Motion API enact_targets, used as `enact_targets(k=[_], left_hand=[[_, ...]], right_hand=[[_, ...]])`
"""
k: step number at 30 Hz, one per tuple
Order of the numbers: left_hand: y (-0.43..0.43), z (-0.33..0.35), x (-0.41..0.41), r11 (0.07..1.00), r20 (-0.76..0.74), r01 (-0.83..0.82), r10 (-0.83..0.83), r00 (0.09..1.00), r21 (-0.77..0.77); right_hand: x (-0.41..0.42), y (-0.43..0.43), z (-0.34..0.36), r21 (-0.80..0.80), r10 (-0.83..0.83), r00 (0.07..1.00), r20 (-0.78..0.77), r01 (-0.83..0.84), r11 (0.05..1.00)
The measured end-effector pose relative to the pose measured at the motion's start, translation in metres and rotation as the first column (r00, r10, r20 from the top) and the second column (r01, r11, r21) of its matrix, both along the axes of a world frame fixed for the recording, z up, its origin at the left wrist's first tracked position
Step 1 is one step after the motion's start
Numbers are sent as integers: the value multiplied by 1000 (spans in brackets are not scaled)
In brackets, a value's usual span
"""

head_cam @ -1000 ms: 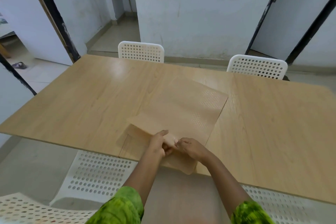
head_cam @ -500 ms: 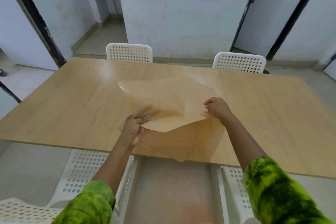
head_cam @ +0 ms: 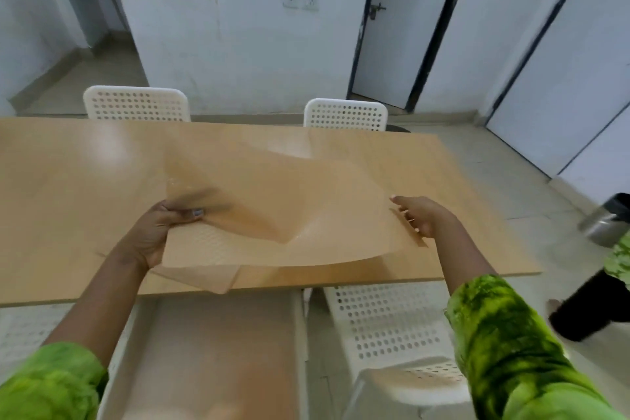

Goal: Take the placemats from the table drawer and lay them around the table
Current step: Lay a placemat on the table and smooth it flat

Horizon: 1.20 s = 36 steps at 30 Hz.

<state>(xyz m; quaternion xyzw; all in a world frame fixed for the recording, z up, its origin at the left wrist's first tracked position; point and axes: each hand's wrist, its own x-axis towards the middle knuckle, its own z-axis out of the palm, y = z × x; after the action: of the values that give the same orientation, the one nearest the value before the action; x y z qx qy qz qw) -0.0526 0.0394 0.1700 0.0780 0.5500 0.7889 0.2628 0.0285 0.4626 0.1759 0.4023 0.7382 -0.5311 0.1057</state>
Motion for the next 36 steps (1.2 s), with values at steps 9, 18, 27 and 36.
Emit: enact_targets(k=[9, 18, 27, 36], left_hand=[[174, -24, 27, 994, 26, 42, -39, 999, -104], [305, -47, 9, 887, -81, -200, 183, 980, -415], [334, -94, 22, 429, -125, -112, -3, 992, -897], [351, -144, 91, -49, -22, -70, -652, 758, -996]], right_hand=[[77, 171, -31, 50, -254, 919, -303, 281, 958], [71, 258, -70, 184, -309, 857, -413, 411, 893], [66, 292, -111, 466, -175, 975, -136, 218, 858], [108, 228, -155, 595, 361, 875, 322, -483, 642]])
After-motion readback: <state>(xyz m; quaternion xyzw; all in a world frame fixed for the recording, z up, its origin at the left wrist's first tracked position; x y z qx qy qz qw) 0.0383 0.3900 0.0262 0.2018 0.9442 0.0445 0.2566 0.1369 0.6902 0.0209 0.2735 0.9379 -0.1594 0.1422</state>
